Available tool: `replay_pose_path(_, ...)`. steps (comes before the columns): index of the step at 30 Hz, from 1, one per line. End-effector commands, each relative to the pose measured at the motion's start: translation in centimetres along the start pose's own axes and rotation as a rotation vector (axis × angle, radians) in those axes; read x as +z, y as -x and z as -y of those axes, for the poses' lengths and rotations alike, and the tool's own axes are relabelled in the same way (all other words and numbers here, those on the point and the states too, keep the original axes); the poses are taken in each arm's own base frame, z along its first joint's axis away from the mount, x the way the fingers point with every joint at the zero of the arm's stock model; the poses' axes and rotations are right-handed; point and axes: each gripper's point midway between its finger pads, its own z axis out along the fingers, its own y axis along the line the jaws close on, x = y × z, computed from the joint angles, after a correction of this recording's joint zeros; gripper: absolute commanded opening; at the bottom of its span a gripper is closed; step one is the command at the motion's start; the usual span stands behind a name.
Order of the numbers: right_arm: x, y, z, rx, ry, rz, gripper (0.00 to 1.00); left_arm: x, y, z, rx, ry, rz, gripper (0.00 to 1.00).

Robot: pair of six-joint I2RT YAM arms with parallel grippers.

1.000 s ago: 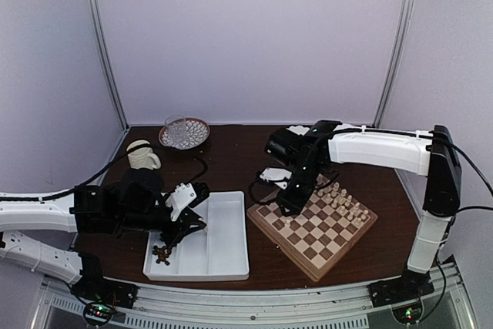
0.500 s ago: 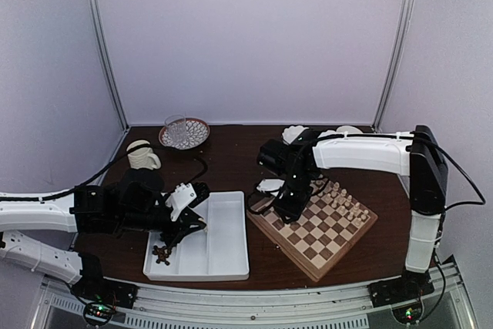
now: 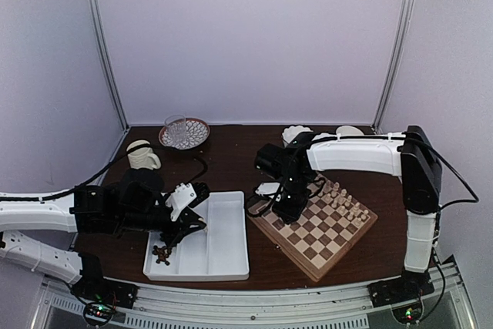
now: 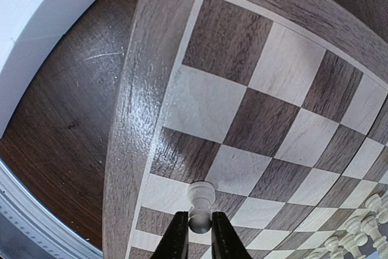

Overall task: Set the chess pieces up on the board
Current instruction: Pick up the pawn from the chessboard, then place the pawn on the chessboard.

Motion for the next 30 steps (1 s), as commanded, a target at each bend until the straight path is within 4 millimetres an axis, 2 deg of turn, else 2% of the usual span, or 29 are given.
replay_pose_path(1,-0.3,0.3,0.1,-0.011,-0.02,-0.001,0.12,-0.4,1.3,-0.2,0.008,0.006,0.046,0.06)
replay_pose_path(3,-1.0,0.4,0.5,-0.003,-0.043,0.02,0.09,-0.4,1.3,-0.2,0.008,0.006,0.046,0.06)
replay_pose_path(7,-2.7,0.7,1.7,0.033,-0.094,0.087,0.09,-0.4,1.3,-0.2,0.008,0.007,0.046,0.06)
replay_pose_path(12,-4.9,1.1,4.9,0.16,-0.117,0.191,0.07,-0.5,1.3,-0.2,0.008,0.007,0.049,0.06)
replay_pose_path(15,-5.2,0.9,6.2,0.212,-0.107,0.222,0.09,-0.5,1.3,-0.2,0.008,0.007,0.047,0.06)
replay_pose_path(18,-4.6,0.8,6.5,0.233,-0.068,0.217,0.1,-0.4,1.3,-0.2,0.007,0.006,0.046,0.06)
replay_pose_path(22,-3.0,0.7,5.8,0.215,-0.014,0.159,0.1,-0.4,1.3,-0.1,0.006,0.003,0.046,0.06)
replay_pose_path(30,-1.1,0.4,5.8,0.21,-0.006,0.09,0.12,-0.4,1.3,0.0,0.006,0.0,0.047,0.06)
